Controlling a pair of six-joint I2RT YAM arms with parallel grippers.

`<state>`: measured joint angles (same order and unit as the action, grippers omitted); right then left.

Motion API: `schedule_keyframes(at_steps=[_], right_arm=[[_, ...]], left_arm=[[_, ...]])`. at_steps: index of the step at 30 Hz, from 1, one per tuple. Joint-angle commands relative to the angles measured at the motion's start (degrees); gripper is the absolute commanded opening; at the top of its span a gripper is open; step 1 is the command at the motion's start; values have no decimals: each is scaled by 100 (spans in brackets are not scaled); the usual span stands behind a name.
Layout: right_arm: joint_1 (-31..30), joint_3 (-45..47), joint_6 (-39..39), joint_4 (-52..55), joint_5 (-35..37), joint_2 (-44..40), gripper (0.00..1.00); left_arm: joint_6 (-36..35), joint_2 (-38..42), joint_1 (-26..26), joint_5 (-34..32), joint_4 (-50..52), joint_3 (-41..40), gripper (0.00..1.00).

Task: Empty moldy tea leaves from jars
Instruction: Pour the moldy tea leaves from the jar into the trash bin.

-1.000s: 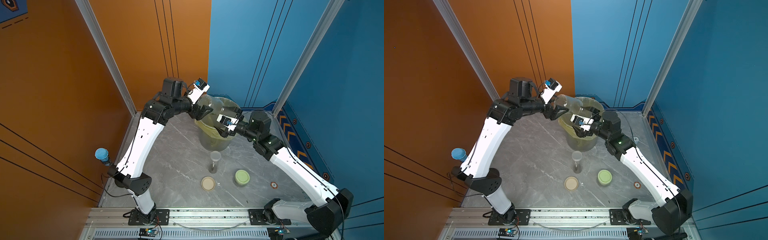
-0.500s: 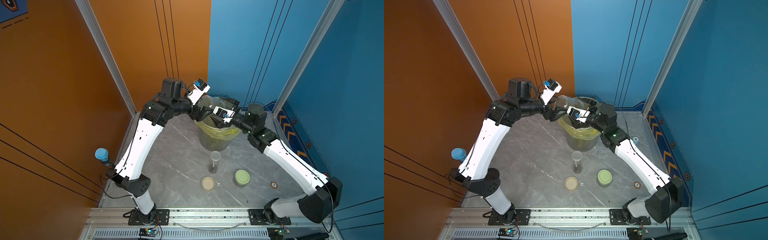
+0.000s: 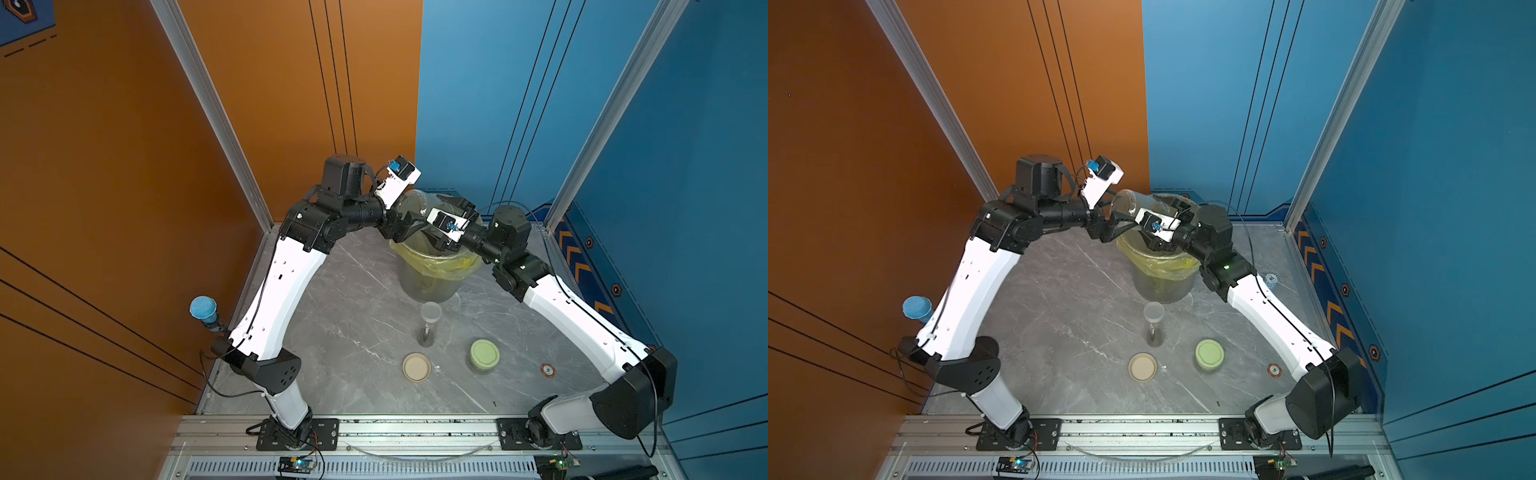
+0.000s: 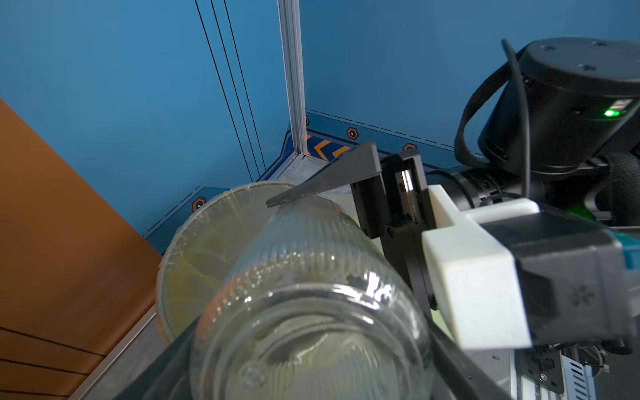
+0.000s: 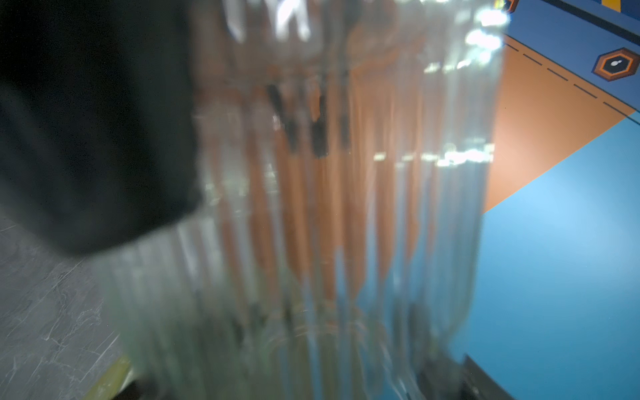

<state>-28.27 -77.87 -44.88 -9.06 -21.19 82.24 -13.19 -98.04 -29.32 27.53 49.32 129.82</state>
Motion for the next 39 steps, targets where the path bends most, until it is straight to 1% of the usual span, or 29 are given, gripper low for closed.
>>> schedule_keyframes(at_steps=[1,6,8,10,11,14,16,18,21,23,24,28,35,37,39], right_arm=[[41,-155,247,-262,-104,-54,76],[41,-81,321,-349,-187,-135,61],[41,-62,356,-349,-225,-170,55],[41,-49,391,-350,-257,-190,50],[41,-45,409,-345,-263,-205,47],[50,-38,467,-325,-272,-211,44],[75,-57,536,-292,-287,-219,43],[102,-42,543,-273,-298,-228,41],[153,-1,533,-277,-305,-258,40],[190,7,554,-280,-323,-276,40],[212,8,566,-280,-340,-287,39],[250,10,589,-281,-367,-291,39],[270,87,696,-351,-342,-283,38],[294,91,864,-382,-316,-269,38],[304,104,1096,-456,-252,-224,36]], left_arm=[[88,246,-30,238,-457,17,40],[105,226,-21,247,-476,32,40],[106,229,-15,251,-490,10,42],[116,226,-10,212,-514,-30,48],[114,232,-7,173,-535,-57,53],[119,224,30,117,-581,-110,68],[124,209,43,85,-579,-106,74],[108,204,59,60,-584,-96,77],[98,223,92,37,-579,-112,83],[81,243,100,40,-575,-156,88],[75,260,105,35,-581,-196,91],[49,333,121,-7,-581,-365,99],[28,461,179,-46,-586,-531,98],[27,546,209,-105,-594,-592,98],[84,727,233,-159,-761,-830,98]])
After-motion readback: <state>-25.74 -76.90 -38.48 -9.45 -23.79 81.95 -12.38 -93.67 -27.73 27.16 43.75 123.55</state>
